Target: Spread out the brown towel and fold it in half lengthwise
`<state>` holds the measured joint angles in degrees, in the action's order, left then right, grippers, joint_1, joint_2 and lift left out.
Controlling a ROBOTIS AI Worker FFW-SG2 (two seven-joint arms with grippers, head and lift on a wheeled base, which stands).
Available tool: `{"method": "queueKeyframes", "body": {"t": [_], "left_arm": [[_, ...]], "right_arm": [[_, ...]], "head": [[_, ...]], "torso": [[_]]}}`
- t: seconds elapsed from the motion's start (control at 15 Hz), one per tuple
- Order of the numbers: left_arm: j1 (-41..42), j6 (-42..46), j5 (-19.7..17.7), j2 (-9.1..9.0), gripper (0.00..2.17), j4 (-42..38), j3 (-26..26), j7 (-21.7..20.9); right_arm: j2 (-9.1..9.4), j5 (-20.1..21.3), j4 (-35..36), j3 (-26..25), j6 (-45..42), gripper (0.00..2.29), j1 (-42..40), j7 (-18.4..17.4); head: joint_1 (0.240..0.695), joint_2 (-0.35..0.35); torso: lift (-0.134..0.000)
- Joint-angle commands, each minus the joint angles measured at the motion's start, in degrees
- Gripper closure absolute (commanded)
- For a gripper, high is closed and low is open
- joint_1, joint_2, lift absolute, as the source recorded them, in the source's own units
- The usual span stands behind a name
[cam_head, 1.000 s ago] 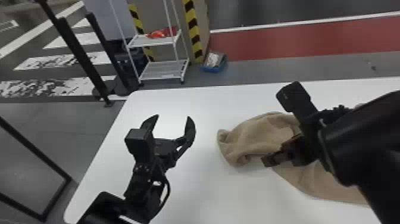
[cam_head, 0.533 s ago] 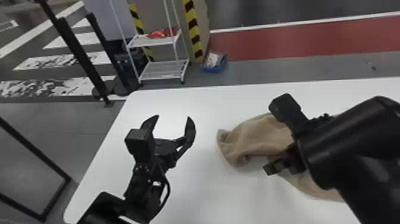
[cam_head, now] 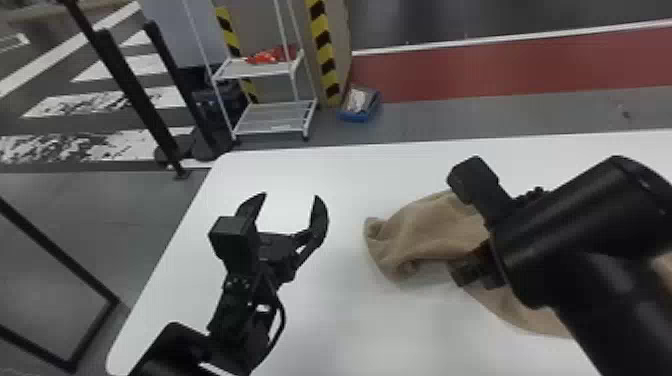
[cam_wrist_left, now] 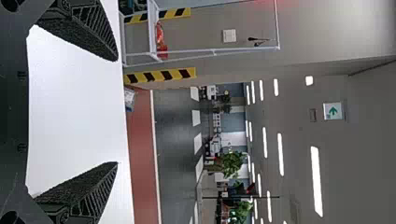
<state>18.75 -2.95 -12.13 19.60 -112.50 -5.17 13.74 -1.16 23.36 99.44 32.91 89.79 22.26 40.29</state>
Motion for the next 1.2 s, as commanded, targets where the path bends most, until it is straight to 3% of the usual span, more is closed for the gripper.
{"method": "queueKeyframes", "body": {"t": [0.0, 0.2, 0.33, 0.6, 0.87, 1.0, 1.13], "left_arm": [[0.05, 0.00, 0.00, 0.00, 0.08, -0.09, 0.07, 0.06], [0.14, 0.00, 0.00, 0.00, 0.08, -0.26, 0.16, 0.06], [0.23, 0.00, 0.00, 0.00, 0.08, -0.26, 0.25, 0.06], [0.32, 0.00, 0.09, -0.18, 0.08, 0.00, 0.25, -0.02], [0.05, 0.00, 0.09, -0.53, 0.08, 0.62, 0.07, -0.11], [0.05, 0.00, 0.09, -0.53, 0.08, 0.53, 0.07, -0.11], [0.23, 0.00, 0.09, -0.53, 0.08, 0.27, 0.25, -0.11]], "right_arm": [[0.01, 0.28, -0.04, -0.13, 0.30, 1.13, 0.07, 0.58], [-0.51, 0.81, 3.04, -0.83, 0.30, 1.23, -1.60, 2.42], [-1.31, 2.65, 8.49, -1.45, 0.30, 1.23, -3.89, 6.82], [-7.90, 3.27, 20.88, -4.17, 0.30, 1.23, -10.39, 16.22], [-14.23, -0.78, 26.94, -15.68, 0.30, 1.23, -19.27, 25.80], [-16.16, -1.30, 27.21, -19.20, -2.46, 1.23, -21.55, 27.82], [-16.77, -1.48, 25.45, -23.86, -7.38, 1.23, -23.84, 27.91]], "head": [[0.695, 0.272], [0.695, 0.273], [0.695, 0.276], [0.695, 0.299], [0.695, 0.269], [0.695, 0.242], [0.695, 0.198]], "torso": [[-0.125], [-0.125], [-0.125], [-0.125], [-0.125], [-0.125], [-0.125]]}}
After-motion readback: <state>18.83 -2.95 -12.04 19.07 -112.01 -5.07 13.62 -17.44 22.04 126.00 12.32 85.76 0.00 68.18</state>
